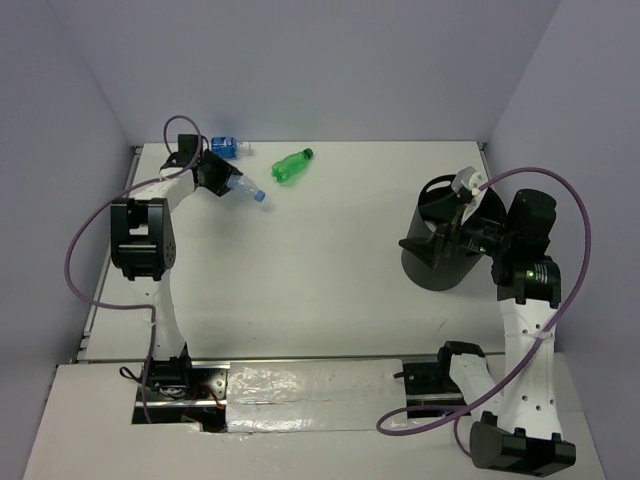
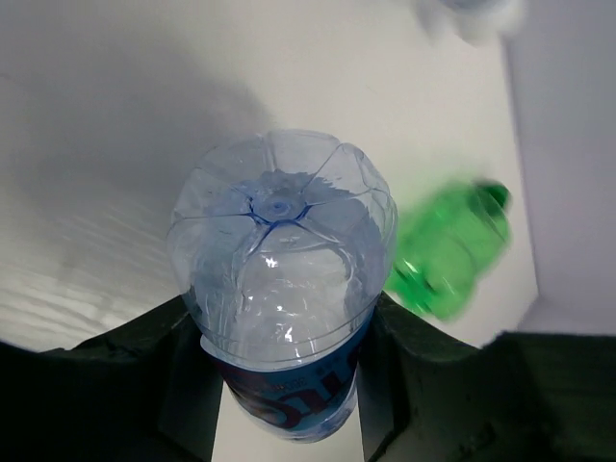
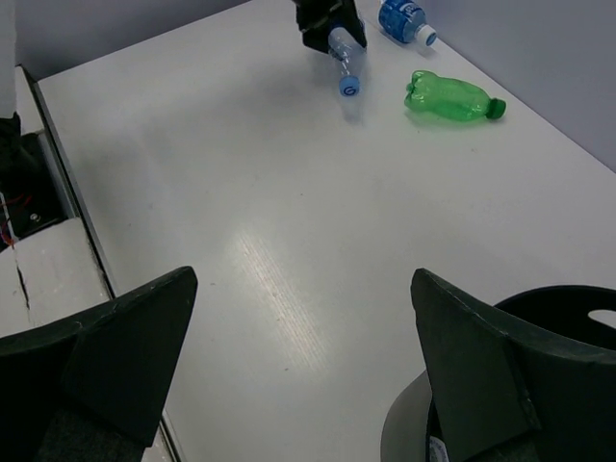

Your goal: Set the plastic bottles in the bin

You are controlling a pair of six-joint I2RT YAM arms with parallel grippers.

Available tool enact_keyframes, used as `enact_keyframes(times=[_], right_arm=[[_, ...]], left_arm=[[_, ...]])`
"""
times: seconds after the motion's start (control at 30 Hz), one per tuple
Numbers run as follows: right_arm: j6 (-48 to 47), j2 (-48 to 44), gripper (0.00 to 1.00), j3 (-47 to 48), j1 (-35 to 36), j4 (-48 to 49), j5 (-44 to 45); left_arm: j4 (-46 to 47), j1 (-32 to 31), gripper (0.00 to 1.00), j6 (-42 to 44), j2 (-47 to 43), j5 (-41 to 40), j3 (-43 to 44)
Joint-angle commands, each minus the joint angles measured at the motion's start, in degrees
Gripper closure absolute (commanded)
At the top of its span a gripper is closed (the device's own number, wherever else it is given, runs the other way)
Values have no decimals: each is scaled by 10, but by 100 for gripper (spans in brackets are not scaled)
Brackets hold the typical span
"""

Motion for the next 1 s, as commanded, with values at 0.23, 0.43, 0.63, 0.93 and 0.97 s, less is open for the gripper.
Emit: enact_keyframes(times=[0.23, 0.43, 0.63, 0.93, 0.97], right_arm=[[28, -67, 0, 47, -38, 35, 45], [48, -108, 0, 95, -58, 25, 115], [51, -121, 0, 149, -60, -1, 139], [33, -131, 1, 179, -60, -41, 136], [33, -131, 0, 170, -60, -36, 136]], left_arm=[[400, -191, 92, 120, -241, 279, -78], [534, -321, 90, 156, -245, 329, -53], [517, -412, 87, 200, -156, 271, 47], [554, -471, 88, 158, 0, 224, 214], [548, -480, 88, 170, 17, 210, 235]])
